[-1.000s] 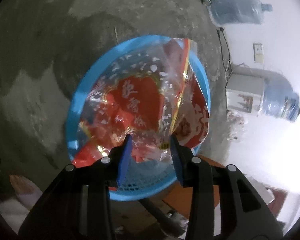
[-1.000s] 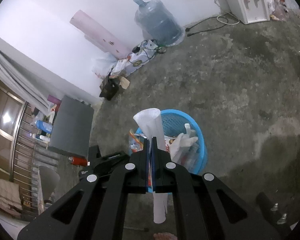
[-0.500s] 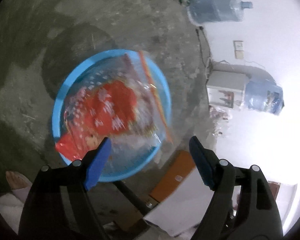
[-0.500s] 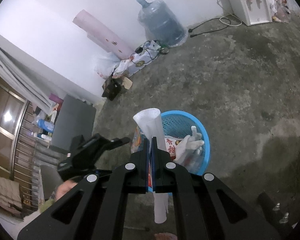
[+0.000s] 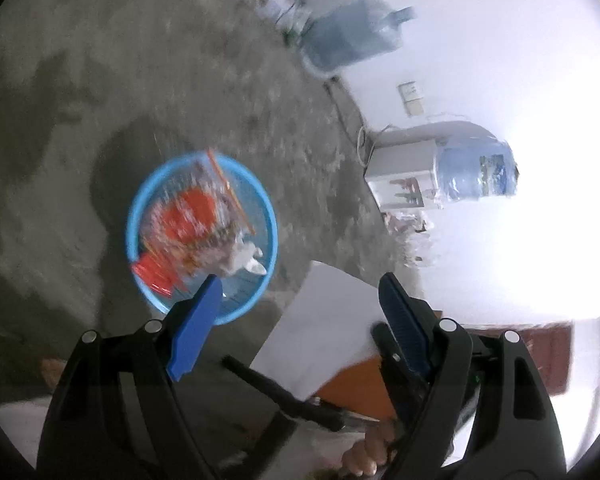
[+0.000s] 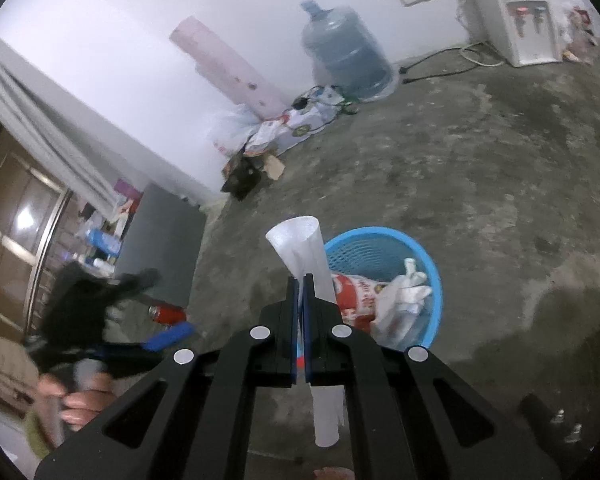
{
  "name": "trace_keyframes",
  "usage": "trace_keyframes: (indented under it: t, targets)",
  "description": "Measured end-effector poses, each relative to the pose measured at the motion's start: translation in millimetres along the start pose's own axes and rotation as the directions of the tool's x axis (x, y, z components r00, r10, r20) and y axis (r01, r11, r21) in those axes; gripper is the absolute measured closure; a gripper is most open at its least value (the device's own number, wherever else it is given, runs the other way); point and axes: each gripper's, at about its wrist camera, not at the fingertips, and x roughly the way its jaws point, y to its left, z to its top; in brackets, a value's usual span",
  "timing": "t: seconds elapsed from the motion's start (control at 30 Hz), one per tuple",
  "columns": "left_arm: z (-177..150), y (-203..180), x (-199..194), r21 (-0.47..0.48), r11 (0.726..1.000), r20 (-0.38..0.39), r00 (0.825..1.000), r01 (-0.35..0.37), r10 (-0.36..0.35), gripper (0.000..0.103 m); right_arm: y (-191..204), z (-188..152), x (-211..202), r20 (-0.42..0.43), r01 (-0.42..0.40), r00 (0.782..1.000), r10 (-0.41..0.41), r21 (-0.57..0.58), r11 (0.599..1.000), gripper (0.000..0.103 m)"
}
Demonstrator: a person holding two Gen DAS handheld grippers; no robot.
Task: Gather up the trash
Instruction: 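Open the right tool over the wastebasket to drop the white tissue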
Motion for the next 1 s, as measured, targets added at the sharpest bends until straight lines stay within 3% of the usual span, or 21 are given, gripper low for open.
trace_keyframes:
  t: [0.17, 0.3, 0.43, 0.67, 0.8, 0.83, 0.9, 0.93, 1.0]
  targets:
    - [-12, -28, -71, 0.118, 0.992, 0.087, 0.996, -0.036, 0.026, 0.027, 26, 9, 9, -0.001, -0.001, 1.0, 0.001, -0.062, 0.998, 0.1]
    - [-32, -31, -124, 0.189, 0.978, 0.151, 0.987, -0.092, 0.063, 0.027, 45, 28, 13, 0.043, 0.091, 0.995, -0.085, -0.158, 0.983, 0.1]
    - [-55, -20, -163, 0.219, 0.963, 0.189, 0.975, -0.155, 0.114, 0.027, 50, 44, 38, 0.028, 0.185, 0.983, -0.184, -0.24, 0.953, 0.1]
    - [-101, 9, -224, 0.241, 0.927, 0.294, 0.932, -0.288, 0.213, 0.027, 30, 44, 118, -0.035, 0.344, 0.925, -0.378, -0.344, 0.874, 0.1]
    - [-129, 27, -259, 0.221, 0.914, 0.358, 0.9, -0.34, 0.248, 0.026, 3, 38, 158, -0.115, 0.386, 0.889, -0.444, -0.333, 0.86, 0.099]
    - [-135, 32, -266, 0.215, 0.913, 0.372, 0.893, -0.347, 0.252, 0.023, -4, 36, 164, -0.142, 0.389, 0.882, -0.45, -0.324, 0.863, 0.097]
    - [-143, 42, -278, 0.196, 0.916, 0.395, 0.883, -0.35, 0.253, 0.022, -14, 34, 170, -0.18, 0.391, 0.876, -0.448, -0.281, 0.877, 0.07]
    - [-147, 47, -284, 0.182, 0.915, 0.406, 0.875, -0.359, 0.263, 0.022, -16, 33, 168, -0.178, 0.38, 0.885, -0.431, -0.262, 0.887, 0.06]
    - [-154, 55, -294, 0.161, 0.91, 0.431, 0.857, -0.381, 0.283, 0.022, -17, 29, 157, -0.159, 0.364, 0.9, -0.405, -0.236, 0.901, 0.054]
